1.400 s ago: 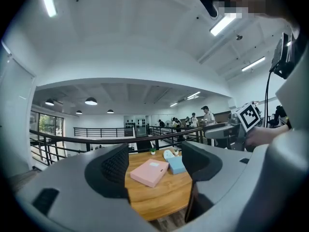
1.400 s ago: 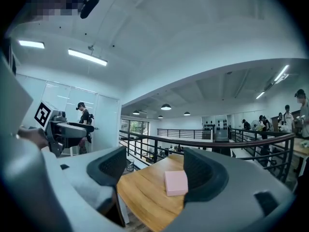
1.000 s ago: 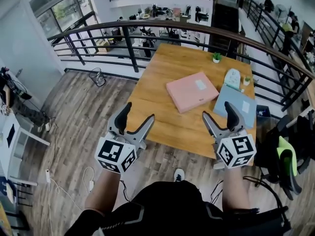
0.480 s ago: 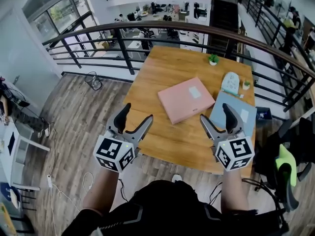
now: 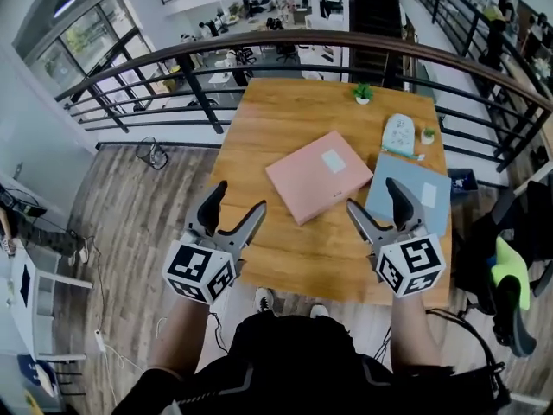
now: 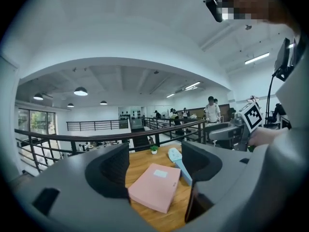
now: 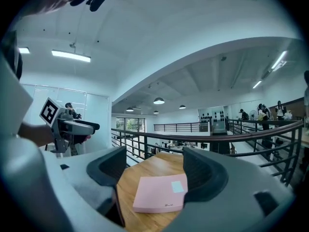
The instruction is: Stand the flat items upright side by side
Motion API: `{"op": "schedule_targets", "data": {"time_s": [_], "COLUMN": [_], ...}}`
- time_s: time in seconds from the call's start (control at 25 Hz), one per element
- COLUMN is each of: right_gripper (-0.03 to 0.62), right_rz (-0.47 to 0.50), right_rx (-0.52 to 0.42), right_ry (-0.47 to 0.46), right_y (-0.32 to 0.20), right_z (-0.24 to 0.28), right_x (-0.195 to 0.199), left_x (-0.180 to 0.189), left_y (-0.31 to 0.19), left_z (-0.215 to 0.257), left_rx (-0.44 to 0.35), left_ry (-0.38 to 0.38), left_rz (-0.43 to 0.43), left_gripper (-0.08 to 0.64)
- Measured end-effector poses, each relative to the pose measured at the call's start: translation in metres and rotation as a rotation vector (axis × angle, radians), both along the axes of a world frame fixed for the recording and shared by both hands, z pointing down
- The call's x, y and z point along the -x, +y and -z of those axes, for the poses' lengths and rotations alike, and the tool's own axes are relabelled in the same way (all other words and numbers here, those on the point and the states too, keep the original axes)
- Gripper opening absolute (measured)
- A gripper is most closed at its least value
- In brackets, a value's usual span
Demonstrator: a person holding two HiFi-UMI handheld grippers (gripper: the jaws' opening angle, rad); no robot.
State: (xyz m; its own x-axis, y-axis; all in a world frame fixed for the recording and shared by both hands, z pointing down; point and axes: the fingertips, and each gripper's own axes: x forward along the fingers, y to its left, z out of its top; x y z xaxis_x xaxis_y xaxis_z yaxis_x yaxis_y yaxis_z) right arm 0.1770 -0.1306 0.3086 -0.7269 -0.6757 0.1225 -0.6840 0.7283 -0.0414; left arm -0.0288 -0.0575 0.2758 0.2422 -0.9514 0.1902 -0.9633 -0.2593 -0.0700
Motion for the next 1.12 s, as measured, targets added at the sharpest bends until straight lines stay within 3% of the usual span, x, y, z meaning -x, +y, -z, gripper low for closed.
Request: {"op": "schedule_targets", "data": {"time_s": [0.28,0.48,0.84,1.12], "right_gripper": [0.357,0.357,0.357,0.356], "right_rz": [-0.106,-0.193,-0.345,-0.431], "right_rx": [0.031,0.073,0.178,0.324], "right_ry": [0.039,0.027,0.024,-0.021], "right_y": [-0.012,-0.02,-0.029,-0.029], "right_z": [-0.005,-0.011,-0.043,-0.088], "right_x": [0.019,0.041,0.067,0.061], "left_x": [0.034,0.072,0.126,0.123], "left_y": [-0.037,-0.058,-0.095,-0.123], "left_z": [-0.002,-0.01,-0.051,-0.112], "left_rx": [-0.01,-0.016,0.071,0.201], "left_ry": [0.052,-0.002,0.062,0.043], "left_rz": [-0.108,-0.167,-0.26,-0.347], "left_gripper": [0.348,0.348,0.348,0.348]}}
